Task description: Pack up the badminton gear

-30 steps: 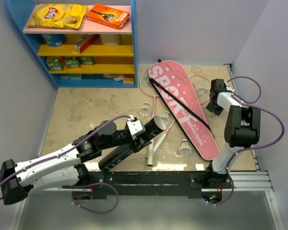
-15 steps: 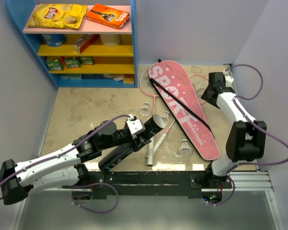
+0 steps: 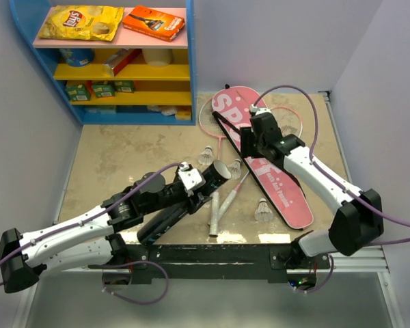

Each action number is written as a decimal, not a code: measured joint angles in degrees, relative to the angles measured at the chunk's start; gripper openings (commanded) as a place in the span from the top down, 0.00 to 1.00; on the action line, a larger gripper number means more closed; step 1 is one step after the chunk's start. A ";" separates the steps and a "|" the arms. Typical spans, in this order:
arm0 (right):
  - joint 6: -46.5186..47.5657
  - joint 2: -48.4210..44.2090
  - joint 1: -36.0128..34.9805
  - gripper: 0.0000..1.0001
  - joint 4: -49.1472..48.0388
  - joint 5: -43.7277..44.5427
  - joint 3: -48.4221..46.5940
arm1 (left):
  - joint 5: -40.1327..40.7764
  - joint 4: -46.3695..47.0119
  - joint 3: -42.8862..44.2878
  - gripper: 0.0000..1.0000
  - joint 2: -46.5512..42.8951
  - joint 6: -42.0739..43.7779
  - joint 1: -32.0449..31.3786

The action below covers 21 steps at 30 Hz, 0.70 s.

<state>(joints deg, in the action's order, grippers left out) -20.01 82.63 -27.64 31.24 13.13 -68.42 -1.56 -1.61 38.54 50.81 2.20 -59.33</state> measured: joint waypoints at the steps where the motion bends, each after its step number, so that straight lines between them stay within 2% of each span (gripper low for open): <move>1: 0.94 -1.07 -0.61 0.36 0.33 -0.79 0.96 | 0.26 -0.37 0.02 1.00 -0.52 0.39 0.00; 11: 8.68 -3.23 -9.27 0.35 0.48 -1.60 4.20 | 3.78 -4.15 1.73 1.00 -5.95 2.54 0.00; 21: 15.58 3.23 -17.79 0.32 -4.70 6.73 5.38 | 4.37 -5.18 1.42 1.00 -6.27 2.95 0.00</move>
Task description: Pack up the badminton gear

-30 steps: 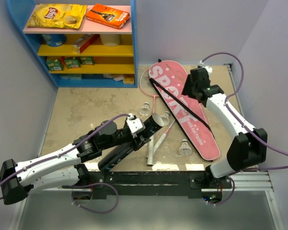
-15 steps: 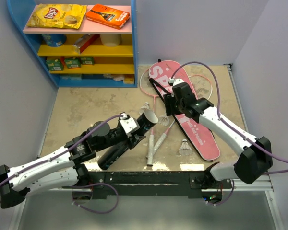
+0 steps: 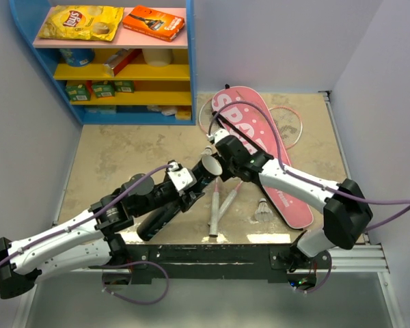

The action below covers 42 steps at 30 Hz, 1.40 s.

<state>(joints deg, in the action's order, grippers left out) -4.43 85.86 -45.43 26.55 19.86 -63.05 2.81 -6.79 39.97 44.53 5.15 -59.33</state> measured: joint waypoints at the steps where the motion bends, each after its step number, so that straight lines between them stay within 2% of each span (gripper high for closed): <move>1: 1.03 0.74 -0.50 0.32 -1.09 0.24 -0.09 | -0.02 0.09 -0.26 1.00 -0.15 0.00 0.00; 17: 16.90 15.28 -1.18 0.33 -15.56 -1.88 -6.38 | -0.90 -0.02 -2.14 1.00 -3.76 0.59 0.00; 23: 20.04 20.46 -1.18 0.39 -17.22 -4.13 -9.77 | -1.11 -0.11 -2.27 1.00 -3.74 1.51 0.00; 34: 24.98 25.97 -1.18 0.49 -19.43 -2.45 -12.13 | -1.14 -0.11 -2.29 1.00 -3.74 1.62 0.00; 37: 26.05 26.75 -1.18 0.55 -20.63 -1.14 -12.13 | -1.14 -0.11 -2.36 1.00 -3.72 1.90 0.00; 40: 26.84 27.15 -1.18 0.68 -22.23 0.37 -12.13 | -1.14 -0.11 -2.36 1.00 -3.63 1.99 0.00; 41: 27.15 27.28 -1.18 0.80 -22.67 0.83 -12.13 | -1.14 -0.11 -2.36 1.00 -3.56 1.99 0.00; 42: 27.45 27.39 -1.18 0.88 -23.04 1.42 -12.13 | -1.14 -0.09 -2.36 1.00 -3.52 1.99 0.00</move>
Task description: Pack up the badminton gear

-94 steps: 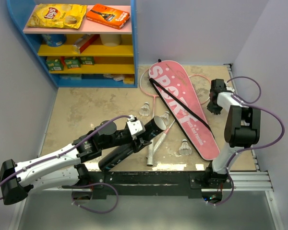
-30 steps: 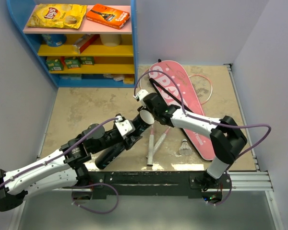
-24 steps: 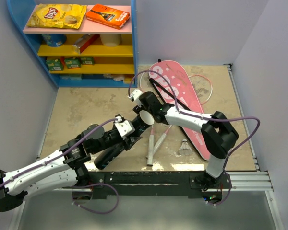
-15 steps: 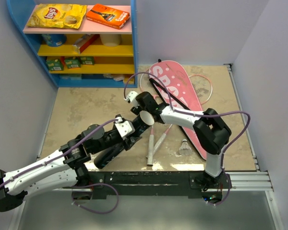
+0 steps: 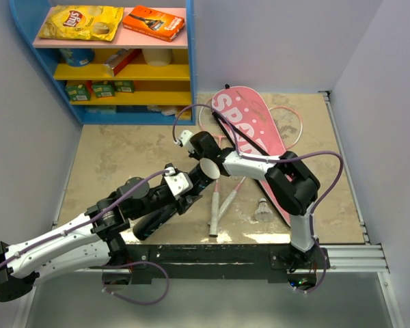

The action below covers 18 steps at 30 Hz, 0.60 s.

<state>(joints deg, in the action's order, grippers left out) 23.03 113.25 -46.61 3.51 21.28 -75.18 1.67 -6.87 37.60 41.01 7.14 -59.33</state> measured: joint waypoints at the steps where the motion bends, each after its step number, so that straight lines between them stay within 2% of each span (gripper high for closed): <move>1: 0.26 0.11 0.00 0.93 -0.44 0.52 0.00 | 0.00 -0.02 0.00 1.00 0.07 0.00 0.00; 2: 0.57 0.26 0.00 0.99 -0.90 0.90 0.00 | 0.00 -0.02 -0.02 1.00 0.11 0.02 0.00; 3: 0.70 0.44 0.00 1.00 -1.53 1.33 -0.02 | 0.00 0.00 -0.02 1.00 0.15 0.00 0.00; 14: -1.49 1.09 0.35 1.00 -2.80 1.99 -0.15 | 0.02 -0.02 -0.02 1.00 0.17 0.04 0.00; 18: -4.96 -1.55 1.33 1.00 0.39 4.17 -0.83 | 0.04 -0.02 -0.02 1.00 -0.20 0.17 0.00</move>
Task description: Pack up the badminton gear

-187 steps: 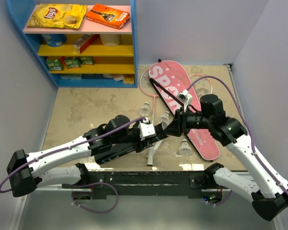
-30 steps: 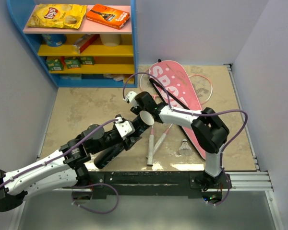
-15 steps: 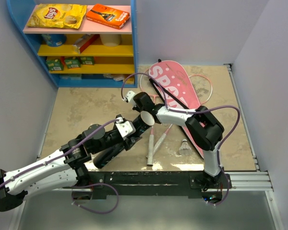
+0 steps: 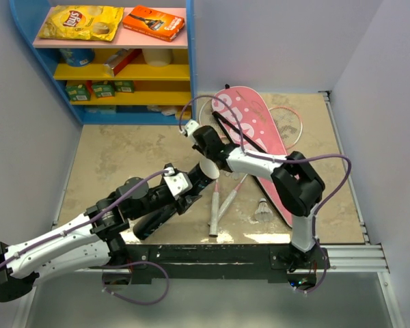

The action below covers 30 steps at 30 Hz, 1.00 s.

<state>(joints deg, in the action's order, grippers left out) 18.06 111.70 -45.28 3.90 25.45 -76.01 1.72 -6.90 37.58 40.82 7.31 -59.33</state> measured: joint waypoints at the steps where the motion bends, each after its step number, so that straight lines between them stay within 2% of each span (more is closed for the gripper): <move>1: -1.14 -0.81 0.37 1.00 1.27 0.87 -0.90 | 0.02 0.00 0.00 1.00 -0.07 0.00 0.00; 5: -5.92 -5.99 2.08 1.00 5.46 3.58 -3.98 | 0.02 0.00 0.00 1.00 -0.13 0.13 0.00; 10: -13.27 -15.50 5.22 1.00 10.56 1.79 -5.60 | -0.02 0.00 0.00 1.00 -0.07 0.81 0.00; 16: -21.05 -26.91 10.03 1.00 14.69 -10.19 -5.14 | 0.02 0.02 0.00 1.00 0.55 1.33 0.00; 24: -27.39 -37.29 10.43 1.00 17.88 -28.85 -1.75 | 0.33 -0.02 0.00 1.00 2.05 1.49 0.00; 30: -30.73 -43.76 12.09 1.00 20.15 -38.71 2.51 | 1.49 -0.52 0.00 1.00 2.16 2.27 0.00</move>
<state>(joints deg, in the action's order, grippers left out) -12.67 67.94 -33.19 24.05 -13.26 -73.49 3.20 -7.42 37.58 42.98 9.58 -59.33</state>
